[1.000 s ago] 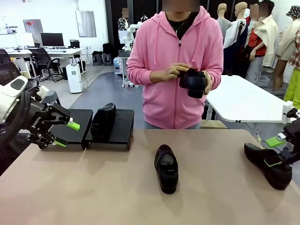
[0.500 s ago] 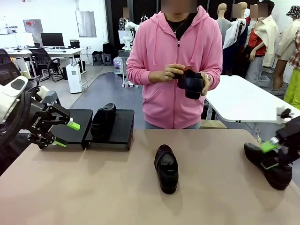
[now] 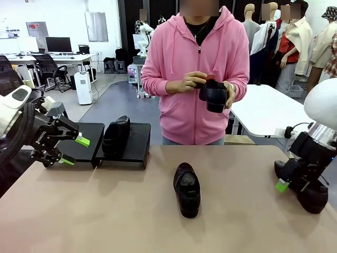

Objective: Organize the shoes by placing them on the stand.
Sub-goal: Pick up one Shoe and place it in the middle of the table.

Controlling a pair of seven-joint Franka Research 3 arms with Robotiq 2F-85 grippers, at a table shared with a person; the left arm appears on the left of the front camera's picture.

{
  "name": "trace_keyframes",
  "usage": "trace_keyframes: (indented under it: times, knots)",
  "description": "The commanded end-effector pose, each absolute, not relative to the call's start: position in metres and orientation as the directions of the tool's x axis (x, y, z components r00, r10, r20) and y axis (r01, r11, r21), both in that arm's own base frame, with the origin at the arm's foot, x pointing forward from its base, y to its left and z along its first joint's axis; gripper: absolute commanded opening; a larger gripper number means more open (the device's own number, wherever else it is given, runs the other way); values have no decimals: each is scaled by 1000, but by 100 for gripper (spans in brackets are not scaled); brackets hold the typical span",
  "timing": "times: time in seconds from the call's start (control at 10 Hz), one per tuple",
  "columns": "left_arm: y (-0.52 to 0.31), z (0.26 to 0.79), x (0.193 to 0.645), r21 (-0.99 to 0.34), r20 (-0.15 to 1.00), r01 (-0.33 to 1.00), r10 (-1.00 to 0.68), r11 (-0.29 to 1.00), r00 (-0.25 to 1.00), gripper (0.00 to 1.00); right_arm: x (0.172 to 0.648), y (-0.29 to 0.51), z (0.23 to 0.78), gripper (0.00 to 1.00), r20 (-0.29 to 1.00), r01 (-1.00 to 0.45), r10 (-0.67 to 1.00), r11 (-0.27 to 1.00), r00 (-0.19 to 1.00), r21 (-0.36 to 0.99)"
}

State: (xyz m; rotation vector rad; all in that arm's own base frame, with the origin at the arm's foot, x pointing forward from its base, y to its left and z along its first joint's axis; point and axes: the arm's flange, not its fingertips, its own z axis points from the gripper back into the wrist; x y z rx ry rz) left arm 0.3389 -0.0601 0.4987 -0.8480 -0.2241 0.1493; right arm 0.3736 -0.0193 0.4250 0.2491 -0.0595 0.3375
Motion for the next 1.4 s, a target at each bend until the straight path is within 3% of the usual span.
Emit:
trace_keyframes:
  times: [0.0,0.1,0.3,0.4,0.5,1.3]
  knots:
    - [-61,501,339,-769,129,-46,225,637,966,76,346,-24,468,100,110,-282,268,950,957,137]
    - [-61,501,339,-769,129,-46,225,637,966,76,374,-19,425,100,99,-335,320,913,942,232]
    - [-61,501,339,-769,129,-46,225,637,966,76,374,-19,425,100,99,-335,320,913,942,232]
    - [-61,501,339,-769,129,-46,225,637,966,76,363,-24,444,100,110,-331,316,925,942,186]
    - [-61,501,339,-769,129,-46,225,637,966,76,382,-38,437,100,113,-275,259,947,959,168]
    - [-61,501,339,-769,129,-46,225,637,966,76,466,-85,382,100,177,-253,238,966,955,63]
